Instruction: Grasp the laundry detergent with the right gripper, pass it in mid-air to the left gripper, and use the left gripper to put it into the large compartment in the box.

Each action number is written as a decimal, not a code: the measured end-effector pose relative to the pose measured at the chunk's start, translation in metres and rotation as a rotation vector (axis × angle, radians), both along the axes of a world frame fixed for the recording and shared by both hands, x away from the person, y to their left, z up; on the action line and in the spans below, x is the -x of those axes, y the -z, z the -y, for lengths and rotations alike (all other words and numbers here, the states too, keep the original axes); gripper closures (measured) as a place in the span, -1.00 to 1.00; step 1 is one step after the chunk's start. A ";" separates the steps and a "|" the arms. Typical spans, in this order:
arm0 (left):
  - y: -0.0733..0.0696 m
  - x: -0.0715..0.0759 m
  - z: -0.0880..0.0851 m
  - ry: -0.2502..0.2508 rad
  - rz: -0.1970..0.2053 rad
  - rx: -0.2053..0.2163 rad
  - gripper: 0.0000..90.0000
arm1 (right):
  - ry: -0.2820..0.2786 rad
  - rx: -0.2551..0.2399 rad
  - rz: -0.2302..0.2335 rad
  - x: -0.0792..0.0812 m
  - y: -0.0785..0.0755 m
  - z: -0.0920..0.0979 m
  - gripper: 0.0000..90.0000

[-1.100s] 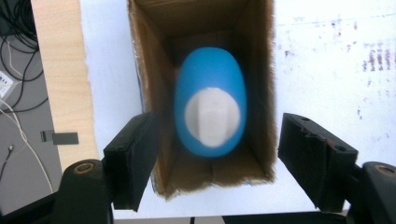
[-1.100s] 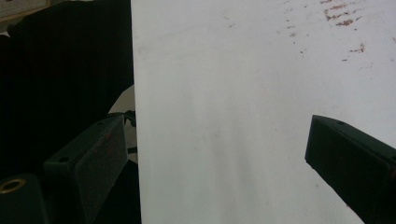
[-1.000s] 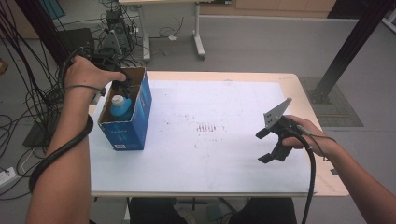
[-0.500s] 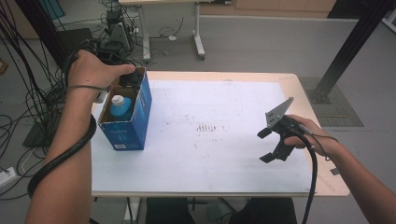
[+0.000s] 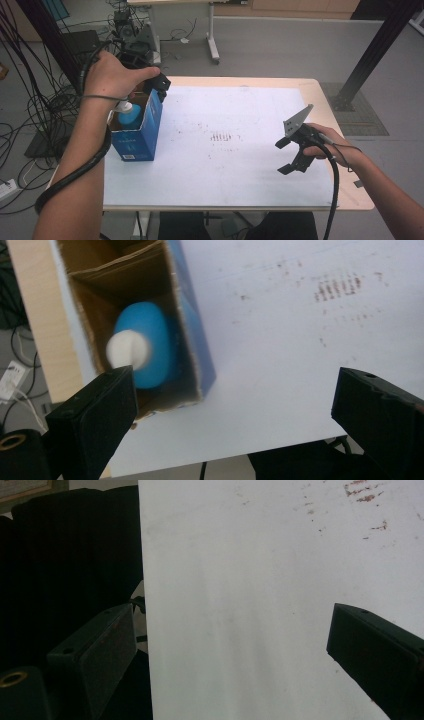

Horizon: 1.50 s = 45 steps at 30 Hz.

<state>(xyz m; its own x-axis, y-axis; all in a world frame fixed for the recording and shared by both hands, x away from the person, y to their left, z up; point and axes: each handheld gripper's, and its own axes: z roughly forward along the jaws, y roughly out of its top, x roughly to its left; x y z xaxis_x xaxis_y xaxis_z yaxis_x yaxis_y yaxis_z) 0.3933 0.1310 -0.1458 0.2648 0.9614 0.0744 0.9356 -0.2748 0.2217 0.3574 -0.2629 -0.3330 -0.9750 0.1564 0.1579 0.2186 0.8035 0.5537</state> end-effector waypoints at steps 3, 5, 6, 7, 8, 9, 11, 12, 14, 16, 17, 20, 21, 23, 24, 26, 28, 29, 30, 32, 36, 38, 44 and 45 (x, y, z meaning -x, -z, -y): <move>0.001 0.003 0.013 0.046 0.003 -0.001 -0.89 | 0.000 -0.001 0.002 -0.001 0.000 0.000 -0.87; 0.004 0.005 0.024 0.081 0.001 0.004 -0.89 | 0.002 0.002 0.001 0.000 0.000 -0.001 -0.87; 0.005 0.005 0.026 0.086 0.001 0.004 -0.89 | 0.004 0.001 0.002 0.000 0.000 -0.001 -0.87; 0.007 0.006 0.031 0.098 -0.005 0.001 -0.89 | 0.003 0.003 0.004 0.000 0.000 -0.001 -0.87; 0.009 0.006 0.035 0.109 -0.007 0.001 -0.89 | 0.002 0.005 0.003 0.000 0.000 -0.001 -0.87; 0.011 0.006 0.039 0.121 -0.011 0.003 -0.89 | 0.004 0.005 0.002 0.000 -0.001 -0.001 -0.87; 0.017 0.007 0.047 0.146 -0.021 0.005 -0.89 | 0.003 0.006 0.002 0.000 -0.001 -0.001 -0.87; 0.018 0.007 0.050 0.155 -0.025 0.005 -0.89 | 0.004 0.006 0.003 0.000 -0.001 -0.001 -0.87; 0.023 0.009 0.057 0.164 -0.031 0.012 -0.88 | 0.003 0.007 0.005 0.000 -0.002 0.000 -0.87; 0.029 0.011 0.065 0.193 -0.036 0.018 -0.88 | 0.005 0.009 0.006 0.001 -0.002 0.000 -0.87; 0.031 0.012 0.068 0.204 -0.041 0.019 -0.88 | 0.005 0.010 0.007 0.001 -0.002 0.000 -0.87; 0.038 0.014 0.077 0.221 -0.040 0.028 -0.88 | 0.004 0.012 0.006 0.001 -0.002 -0.001 -0.87; 0.041 0.015 0.080 0.231 -0.045 0.029 -0.88 | 0.005 0.013 0.004 0.001 -0.002 -0.001 -0.87; 0.045 0.017 0.086 0.249 -0.050 0.037 -0.88 | 0.005 0.015 0.002 0.002 -0.002 -0.001 -0.87; 0.047 0.017 0.088 0.256 -0.054 0.040 -0.88 | 0.002 0.015 0.005 0.002 -0.003 -0.001 -0.87; 0.051 0.019 0.093 0.267 -0.059 0.045 -0.88 | 0.004 0.017 0.006 0.002 -0.003 -0.002 -0.87; 0.055 0.020 0.096 0.274 -0.061 0.053 -0.88 | 0.006 0.016 0.004 0.003 -0.003 -0.002 -0.87; 0.058 0.020 0.098 0.278 -0.063 0.054 -0.88 | 0.007 0.017 0.004 0.003 -0.003 -0.002 -0.87; 0.061 0.021 0.099 0.280 -0.067 0.056 -0.88 | 0.008 0.017 0.003 0.004 -0.004 -0.002 -0.87; 0.066 0.022 0.103 0.284 -0.076 0.055 -0.88 | 0.008 0.016 0.006 0.004 -0.004 -0.001 -0.87; 0.080 0.023 0.108 0.294 -0.097 0.055 -0.88 | 0.014 0.019 0.006 0.005 -0.003 0.000 -0.87; 0.088 0.024 0.112 0.299 -0.110 0.055 -0.88 | 0.017 0.019 0.008 0.005 -0.004 0.001 -0.87; 0.106 0.024 0.122 0.315 -0.136 0.063 -0.87 | 0.032 0.017 0.008 0.008 -0.007 0.005 -0.87; 0.109 0.024 0.124 0.319 -0.140 0.060 -0.87 | 0.028 0.018 0.012 0.008 -0.007 0.006 -0.87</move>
